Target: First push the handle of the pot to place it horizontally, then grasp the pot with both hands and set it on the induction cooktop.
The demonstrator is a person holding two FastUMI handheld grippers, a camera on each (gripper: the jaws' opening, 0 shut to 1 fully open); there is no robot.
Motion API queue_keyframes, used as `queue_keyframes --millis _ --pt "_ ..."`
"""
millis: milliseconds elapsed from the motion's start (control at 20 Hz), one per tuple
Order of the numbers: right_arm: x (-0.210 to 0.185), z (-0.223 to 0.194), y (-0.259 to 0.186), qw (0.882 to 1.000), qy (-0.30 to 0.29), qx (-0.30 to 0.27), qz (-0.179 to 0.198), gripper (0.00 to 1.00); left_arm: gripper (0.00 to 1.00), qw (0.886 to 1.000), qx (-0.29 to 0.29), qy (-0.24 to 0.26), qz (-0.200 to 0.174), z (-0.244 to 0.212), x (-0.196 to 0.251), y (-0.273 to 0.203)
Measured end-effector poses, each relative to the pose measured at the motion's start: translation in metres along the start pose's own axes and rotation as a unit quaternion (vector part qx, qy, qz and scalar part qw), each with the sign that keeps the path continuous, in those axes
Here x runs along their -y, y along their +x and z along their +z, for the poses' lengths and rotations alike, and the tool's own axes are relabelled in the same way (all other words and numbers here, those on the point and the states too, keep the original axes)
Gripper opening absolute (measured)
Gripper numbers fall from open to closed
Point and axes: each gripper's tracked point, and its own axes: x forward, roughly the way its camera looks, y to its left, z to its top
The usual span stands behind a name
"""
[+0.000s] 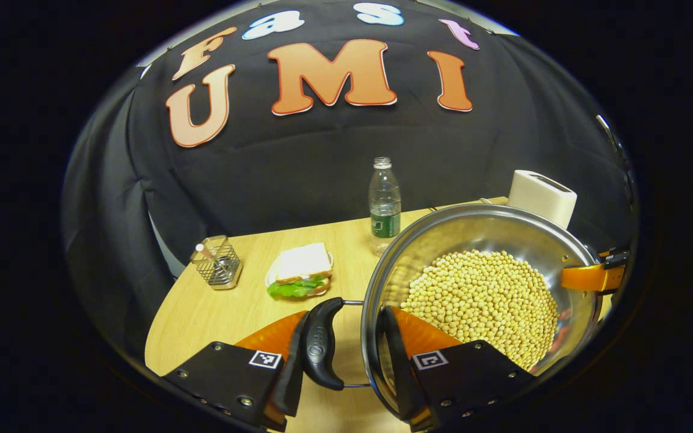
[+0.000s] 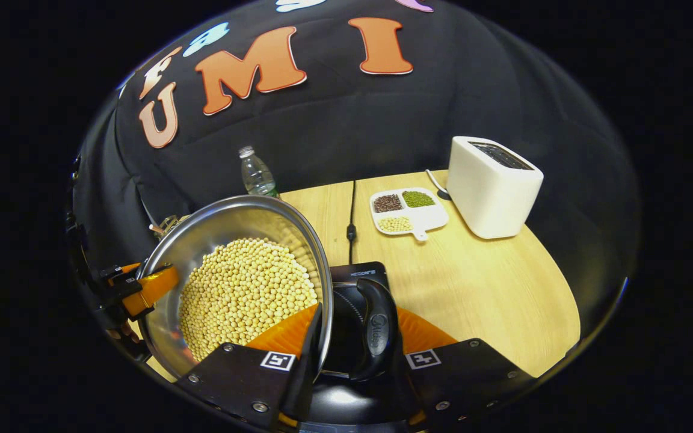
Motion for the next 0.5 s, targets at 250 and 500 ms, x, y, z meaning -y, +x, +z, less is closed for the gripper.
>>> queue_keyframes --millis 250,500 --pt "0.016 0.0 -0.002 1.0 0.008 0.001 -0.014 0.52 0.63 1.0 -0.004 0.0 -0.013 0.002 -0.005 0.003" --pt "0.038 -0.009 0.013 1.0 0.011 -0.013 -0.021 0.52 0.63 1.0 -0.018 -0.002 -0.017 0.001 -0.003 0.003"
